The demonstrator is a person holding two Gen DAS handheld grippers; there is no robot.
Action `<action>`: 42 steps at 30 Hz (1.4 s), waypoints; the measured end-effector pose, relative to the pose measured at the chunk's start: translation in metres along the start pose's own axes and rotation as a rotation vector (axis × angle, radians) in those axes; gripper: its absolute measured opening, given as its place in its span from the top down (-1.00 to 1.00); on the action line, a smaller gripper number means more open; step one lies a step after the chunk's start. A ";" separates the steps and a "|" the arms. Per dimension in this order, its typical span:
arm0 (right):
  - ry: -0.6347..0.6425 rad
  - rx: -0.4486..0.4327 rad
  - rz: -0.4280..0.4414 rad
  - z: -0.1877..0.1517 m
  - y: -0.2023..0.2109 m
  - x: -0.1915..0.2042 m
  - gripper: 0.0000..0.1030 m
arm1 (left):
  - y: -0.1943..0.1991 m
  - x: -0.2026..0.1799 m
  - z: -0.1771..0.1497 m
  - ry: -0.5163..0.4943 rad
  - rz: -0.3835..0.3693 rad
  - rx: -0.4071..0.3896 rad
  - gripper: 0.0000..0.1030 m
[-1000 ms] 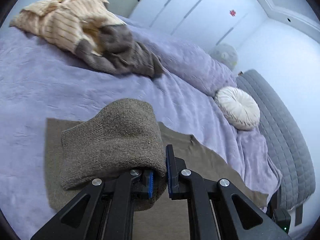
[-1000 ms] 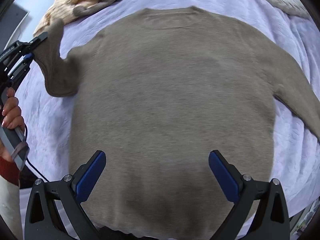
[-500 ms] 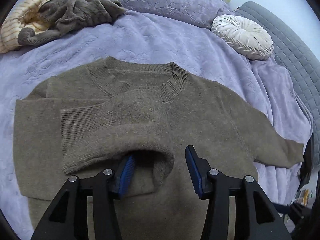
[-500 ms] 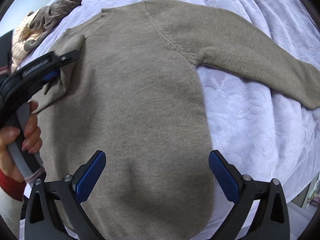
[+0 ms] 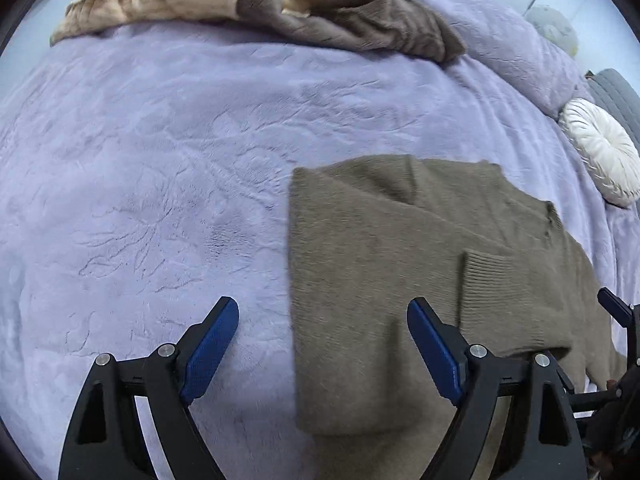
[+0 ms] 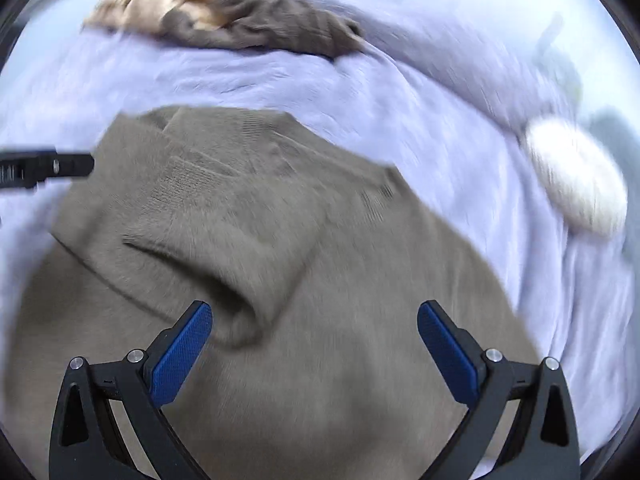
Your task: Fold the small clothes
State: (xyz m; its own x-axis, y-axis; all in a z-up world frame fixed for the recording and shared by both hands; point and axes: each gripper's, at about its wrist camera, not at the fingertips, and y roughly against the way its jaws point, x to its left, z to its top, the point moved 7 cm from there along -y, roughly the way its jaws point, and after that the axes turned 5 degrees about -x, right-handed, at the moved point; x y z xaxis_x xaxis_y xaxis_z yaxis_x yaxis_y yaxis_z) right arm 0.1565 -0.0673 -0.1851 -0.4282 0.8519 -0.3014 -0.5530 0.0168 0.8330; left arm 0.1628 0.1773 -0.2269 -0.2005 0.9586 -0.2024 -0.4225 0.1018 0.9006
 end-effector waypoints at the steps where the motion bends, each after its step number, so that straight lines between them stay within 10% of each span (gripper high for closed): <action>1: 0.073 -0.008 -0.032 0.007 -0.013 0.010 -0.96 | -0.009 0.005 0.000 0.025 -0.002 0.016 -0.69; 3: 0.158 0.006 -0.056 0.008 -0.027 0.017 -0.50 | -0.018 0.009 0.000 0.079 -0.020 0.025 -0.69; 4: 0.151 0.021 -0.033 0.010 -0.035 0.017 0.22 | -0.019 0.009 0.001 0.099 -0.030 0.019 -0.69; 5: 0.074 0.030 0.014 0.013 -0.038 0.010 0.52 | -0.020 0.008 0.001 0.102 -0.035 0.013 -0.69; 9: -0.441 0.027 0.193 -0.009 -0.035 -0.060 0.47 | -0.021 0.001 0.001 0.061 -0.021 0.020 -0.69; 13: -0.935 0.146 0.332 -0.078 -0.053 -0.115 -0.30 | -0.021 -0.009 0.006 0.043 0.015 0.023 -0.69; 15: -1.047 0.145 0.409 -0.101 -0.048 -0.122 -0.30 | -0.012 -0.005 0.003 0.035 0.048 0.010 -0.69; 25: -1.238 0.155 0.435 -0.105 -0.062 -0.133 -0.32 | -0.004 0.007 -0.012 0.040 0.061 0.011 -0.69; 28: -1.288 0.204 0.410 -0.108 -0.072 -0.142 0.46 | -0.024 -0.006 0.005 0.076 0.002 0.033 -0.69; 30: -1.224 0.204 0.409 -0.097 -0.073 -0.144 0.65 | -0.037 -0.015 0.013 0.073 -0.024 0.060 -0.64; 31: -1.191 0.191 0.415 -0.090 -0.070 -0.146 0.67 | -0.039 -0.019 0.018 0.066 -0.032 0.057 -0.39; 32: -1.155 0.170 0.422 -0.082 -0.067 -0.148 0.70 | -0.039 -0.025 0.023 0.058 -0.065 0.050 0.37; 33: -1.128 0.152 0.429 -0.074 -0.063 -0.149 0.71 | -0.038 -0.030 0.026 0.058 -0.098 0.059 0.72; 38: -1.073 -0.021 0.537 -0.042 -0.031 -0.155 0.78 | -0.024 -0.026 0.032 -0.006 -0.059 -0.026 0.80; 42: -1.006 -0.006 0.466 -0.054 -0.037 -0.156 0.78 | -0.038 -0.010 0.032 0.038 -0.058 -0.015 0.80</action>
State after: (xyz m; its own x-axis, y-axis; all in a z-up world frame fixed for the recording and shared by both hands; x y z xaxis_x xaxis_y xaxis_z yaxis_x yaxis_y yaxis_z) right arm 0.2049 -0.2289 -0.1944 0.1798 0.8107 0.5572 -0.4933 -0.4158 0.7641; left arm 0.2087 0.1720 -0.2464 -0.2087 0.9402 -0.2690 -0.4476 0.1527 0.8811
